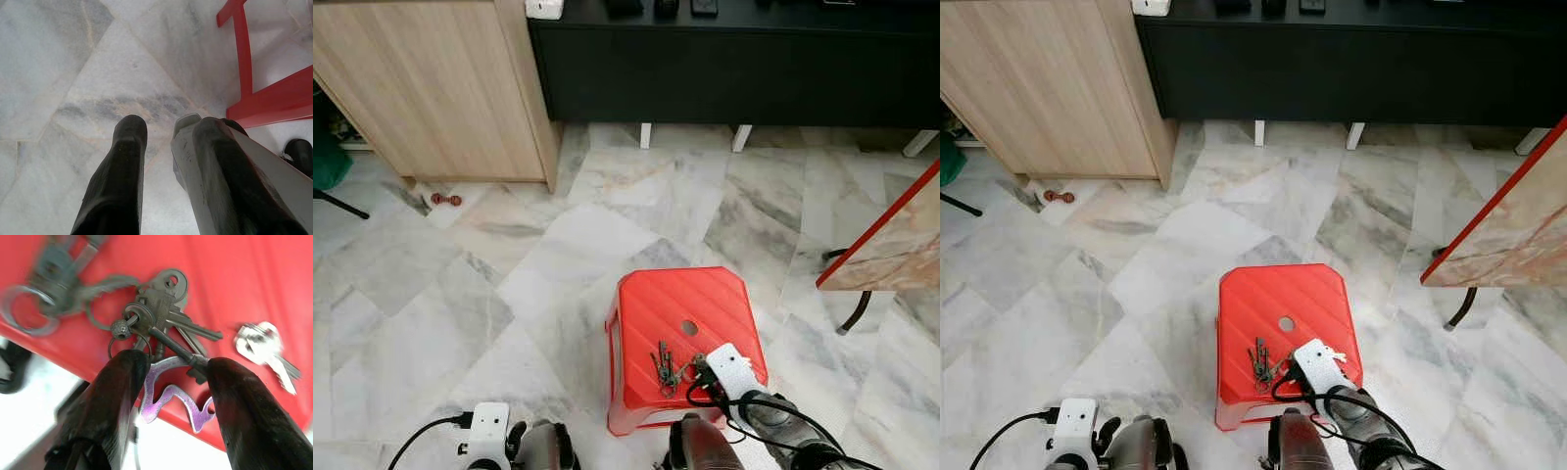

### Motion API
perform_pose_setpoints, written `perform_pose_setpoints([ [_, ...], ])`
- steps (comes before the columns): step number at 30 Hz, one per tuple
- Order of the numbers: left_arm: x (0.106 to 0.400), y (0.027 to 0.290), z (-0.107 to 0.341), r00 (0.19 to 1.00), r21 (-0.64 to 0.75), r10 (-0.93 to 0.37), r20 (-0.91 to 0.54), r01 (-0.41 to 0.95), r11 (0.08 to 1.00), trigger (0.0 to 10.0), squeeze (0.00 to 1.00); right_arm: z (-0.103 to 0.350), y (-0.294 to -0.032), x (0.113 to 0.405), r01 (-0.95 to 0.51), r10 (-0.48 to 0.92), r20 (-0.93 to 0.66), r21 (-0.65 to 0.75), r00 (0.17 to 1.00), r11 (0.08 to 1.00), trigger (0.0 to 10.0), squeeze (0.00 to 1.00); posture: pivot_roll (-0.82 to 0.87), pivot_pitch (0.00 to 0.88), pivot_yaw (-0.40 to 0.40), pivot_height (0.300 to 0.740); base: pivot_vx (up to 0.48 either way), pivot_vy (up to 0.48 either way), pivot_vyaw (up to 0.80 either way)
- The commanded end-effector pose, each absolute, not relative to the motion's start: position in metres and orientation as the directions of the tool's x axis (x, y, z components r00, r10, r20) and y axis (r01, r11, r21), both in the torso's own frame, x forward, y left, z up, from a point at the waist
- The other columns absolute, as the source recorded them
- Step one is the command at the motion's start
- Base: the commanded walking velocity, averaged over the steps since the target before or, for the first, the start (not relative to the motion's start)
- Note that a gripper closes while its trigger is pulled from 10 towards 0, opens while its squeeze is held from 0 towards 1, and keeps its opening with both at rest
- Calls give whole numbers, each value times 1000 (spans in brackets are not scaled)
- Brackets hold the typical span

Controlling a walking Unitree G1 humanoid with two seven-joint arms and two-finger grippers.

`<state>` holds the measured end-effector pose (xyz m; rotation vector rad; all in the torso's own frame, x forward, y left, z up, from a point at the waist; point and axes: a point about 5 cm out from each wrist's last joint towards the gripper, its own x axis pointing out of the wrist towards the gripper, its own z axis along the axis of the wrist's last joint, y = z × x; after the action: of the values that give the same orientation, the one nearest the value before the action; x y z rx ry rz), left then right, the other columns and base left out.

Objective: Hang keys on a hook

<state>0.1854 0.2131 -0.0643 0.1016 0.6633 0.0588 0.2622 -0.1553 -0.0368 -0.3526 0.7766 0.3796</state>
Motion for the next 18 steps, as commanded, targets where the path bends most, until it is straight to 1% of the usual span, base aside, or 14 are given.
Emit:
perform_pose_setpoints([
  [1,112,200,-103,561,69,43,-826,24,997,10000,0,-40,-154,257,-453,211,-737,-143,643,880,10000,0,36,273,-74,652,0,0,0],
  [3,112,199,-103,561,69,42,-827,26,997,10000,0,-38,-155,261,-437,204,-726,-145,657,888,10000,0,36,274,-74,652,0,0,0],
  [12,114,199,-103,561,66,41,-827,26,997,10000,0,-33,-159,266,-425,203,-715,-144,669,893,10000,0,34,271,-77,652,0,0,0],
  [18,113,199,-103,561,65,40,-827,25,998,10000,0,-37,-166,261,-429,180,-747,-154,640,890,10000,0,34,273,-77,652,0,0,0],
])
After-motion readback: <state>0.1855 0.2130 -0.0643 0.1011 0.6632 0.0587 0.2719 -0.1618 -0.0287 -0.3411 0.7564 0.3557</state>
